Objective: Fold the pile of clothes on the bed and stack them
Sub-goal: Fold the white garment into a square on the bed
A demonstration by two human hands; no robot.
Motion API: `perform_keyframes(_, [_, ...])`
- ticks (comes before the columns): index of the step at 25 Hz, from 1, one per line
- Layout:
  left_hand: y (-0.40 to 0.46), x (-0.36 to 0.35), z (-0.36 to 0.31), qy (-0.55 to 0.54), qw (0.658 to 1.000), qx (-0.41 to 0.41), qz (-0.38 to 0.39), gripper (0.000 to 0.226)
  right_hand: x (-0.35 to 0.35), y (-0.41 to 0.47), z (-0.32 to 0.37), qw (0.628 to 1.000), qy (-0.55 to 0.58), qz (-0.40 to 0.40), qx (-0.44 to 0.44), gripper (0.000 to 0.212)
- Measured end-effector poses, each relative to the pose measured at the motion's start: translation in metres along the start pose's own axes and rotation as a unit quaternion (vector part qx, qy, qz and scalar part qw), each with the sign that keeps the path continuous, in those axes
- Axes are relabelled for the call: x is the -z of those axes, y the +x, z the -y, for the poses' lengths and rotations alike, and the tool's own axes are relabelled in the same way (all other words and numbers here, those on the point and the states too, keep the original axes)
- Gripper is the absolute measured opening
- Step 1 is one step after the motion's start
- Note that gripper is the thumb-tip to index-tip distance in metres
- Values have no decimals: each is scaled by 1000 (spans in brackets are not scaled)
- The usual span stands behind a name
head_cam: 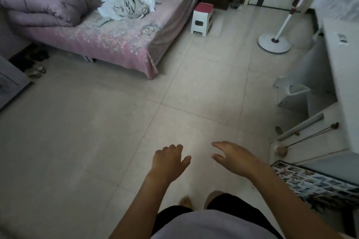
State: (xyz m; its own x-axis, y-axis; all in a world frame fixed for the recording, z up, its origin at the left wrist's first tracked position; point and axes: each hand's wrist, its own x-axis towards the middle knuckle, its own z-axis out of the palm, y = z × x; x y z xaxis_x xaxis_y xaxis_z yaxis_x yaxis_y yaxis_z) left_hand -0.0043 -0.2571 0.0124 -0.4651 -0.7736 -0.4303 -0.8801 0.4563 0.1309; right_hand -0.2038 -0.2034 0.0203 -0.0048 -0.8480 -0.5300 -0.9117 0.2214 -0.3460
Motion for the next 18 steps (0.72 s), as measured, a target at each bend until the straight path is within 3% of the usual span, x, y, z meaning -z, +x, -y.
perform_keyframes(9, [172,58,5,-18,999,-36,30,52,90,147,-34,999,43,-15,1,55])
perform_keyframes(18, [382,198,-1,-22,1000,-12,-12,50,262,321,-85,999,-15,-2,44,52])
